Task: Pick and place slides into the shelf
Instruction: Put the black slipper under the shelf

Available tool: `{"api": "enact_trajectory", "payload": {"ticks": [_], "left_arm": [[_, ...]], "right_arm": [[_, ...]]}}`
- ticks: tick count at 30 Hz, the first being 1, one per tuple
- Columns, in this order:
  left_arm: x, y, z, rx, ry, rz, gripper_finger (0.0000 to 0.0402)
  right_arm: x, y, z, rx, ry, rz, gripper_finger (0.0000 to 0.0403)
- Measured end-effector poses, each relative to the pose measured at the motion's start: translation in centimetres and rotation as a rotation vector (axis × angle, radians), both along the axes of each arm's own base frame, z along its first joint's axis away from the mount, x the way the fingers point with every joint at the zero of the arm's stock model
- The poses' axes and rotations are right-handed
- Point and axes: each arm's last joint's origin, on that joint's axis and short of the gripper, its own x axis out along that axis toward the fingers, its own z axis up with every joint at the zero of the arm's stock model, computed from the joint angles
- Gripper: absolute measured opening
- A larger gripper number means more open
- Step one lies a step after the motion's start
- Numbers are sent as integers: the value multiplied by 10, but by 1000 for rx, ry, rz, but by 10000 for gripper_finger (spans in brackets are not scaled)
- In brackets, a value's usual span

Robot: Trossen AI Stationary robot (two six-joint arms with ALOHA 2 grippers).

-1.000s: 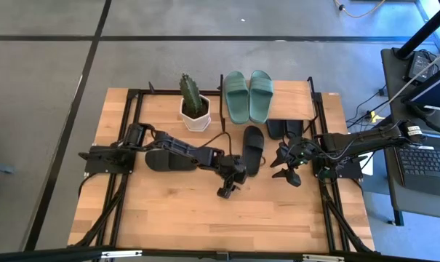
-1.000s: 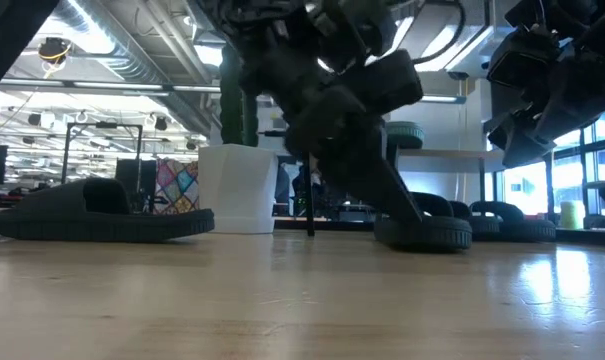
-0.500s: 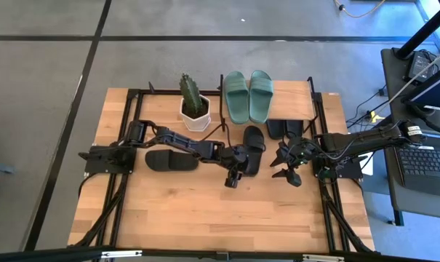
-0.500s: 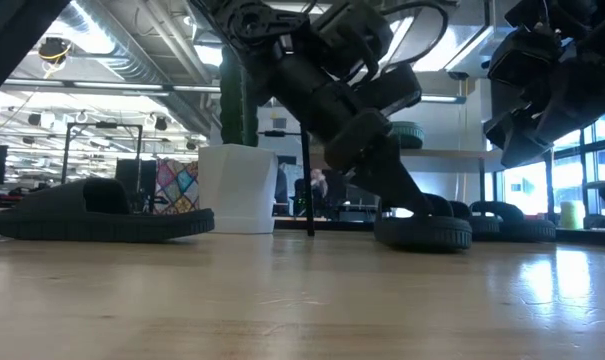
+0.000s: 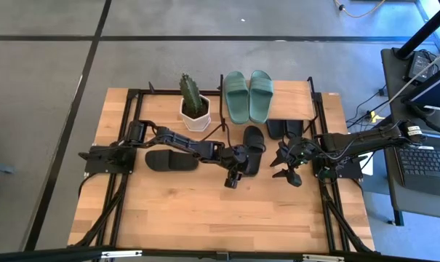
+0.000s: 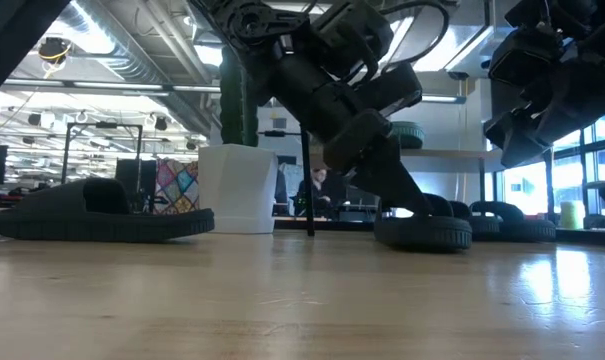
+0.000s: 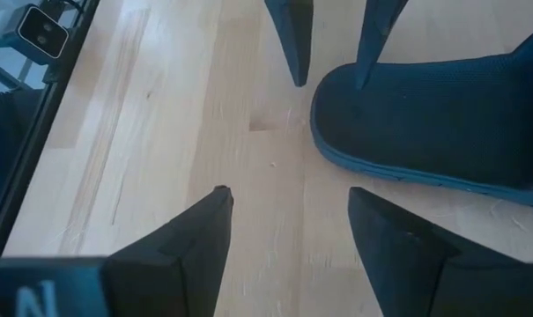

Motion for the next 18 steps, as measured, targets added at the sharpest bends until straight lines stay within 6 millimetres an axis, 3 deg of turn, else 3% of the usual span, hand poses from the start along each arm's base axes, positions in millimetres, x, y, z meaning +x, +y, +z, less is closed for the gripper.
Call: {"api": "enact_trajectory", "payload": {"ticks": [7, 18], "left_arm": [[3, 1, -19, 43, 29, 34, 176], [5, 12, -20, 150, 3, 118, 176]], "right_arm": [[0, 0, 0, 2, 1, -1, 227], [0, 0, 0, 0, 1, 0, 227]]}}
